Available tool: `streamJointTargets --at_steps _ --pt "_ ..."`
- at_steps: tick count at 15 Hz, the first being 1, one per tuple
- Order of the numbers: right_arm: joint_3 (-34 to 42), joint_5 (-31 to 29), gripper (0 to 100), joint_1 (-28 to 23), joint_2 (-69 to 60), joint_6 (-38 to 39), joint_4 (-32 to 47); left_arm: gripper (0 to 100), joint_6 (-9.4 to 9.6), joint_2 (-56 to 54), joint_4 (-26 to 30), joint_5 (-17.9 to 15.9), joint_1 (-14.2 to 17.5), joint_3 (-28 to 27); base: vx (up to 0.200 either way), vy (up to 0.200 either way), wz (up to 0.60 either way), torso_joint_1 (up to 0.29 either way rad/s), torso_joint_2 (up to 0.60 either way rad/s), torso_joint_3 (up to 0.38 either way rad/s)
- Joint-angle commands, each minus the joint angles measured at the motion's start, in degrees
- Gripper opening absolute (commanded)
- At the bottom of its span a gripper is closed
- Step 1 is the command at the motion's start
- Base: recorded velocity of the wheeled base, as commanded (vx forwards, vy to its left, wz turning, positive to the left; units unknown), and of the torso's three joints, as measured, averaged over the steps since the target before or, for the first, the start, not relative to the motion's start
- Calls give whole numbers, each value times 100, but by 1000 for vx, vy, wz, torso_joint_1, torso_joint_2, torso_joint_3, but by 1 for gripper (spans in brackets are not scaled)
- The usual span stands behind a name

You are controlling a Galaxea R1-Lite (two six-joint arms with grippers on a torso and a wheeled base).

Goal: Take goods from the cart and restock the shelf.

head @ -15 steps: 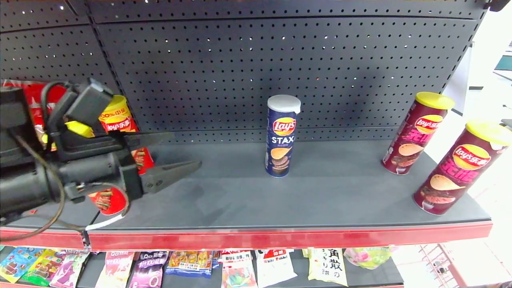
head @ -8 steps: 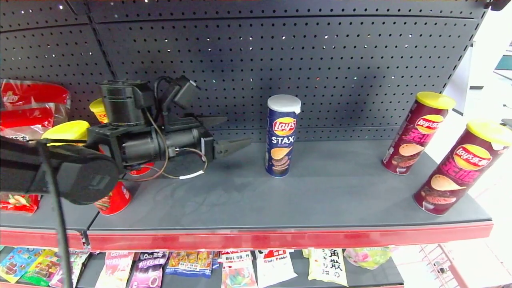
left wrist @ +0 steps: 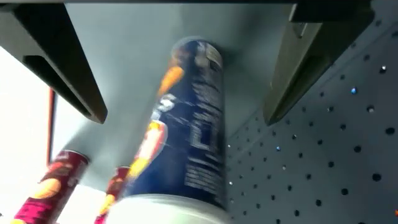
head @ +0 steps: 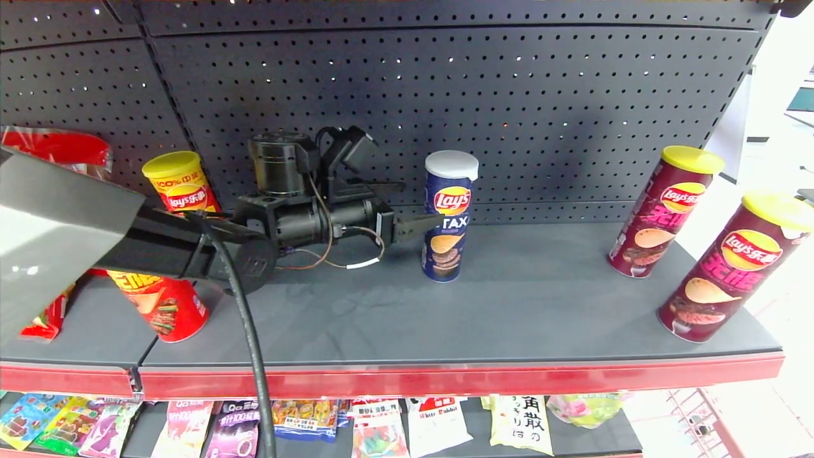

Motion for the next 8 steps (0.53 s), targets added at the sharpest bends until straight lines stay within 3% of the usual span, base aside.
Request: streamJointTargets --at_steps 1,8 --pt "7 1 0 3 5 -4 -3 100 0 293 10 2 -42 -260 0 0 0 0 0 0" --pt "77 1 0 3 5 -4 -3 100 -9 767 643 11 -244 -1420 0 0 0 0 0 0"
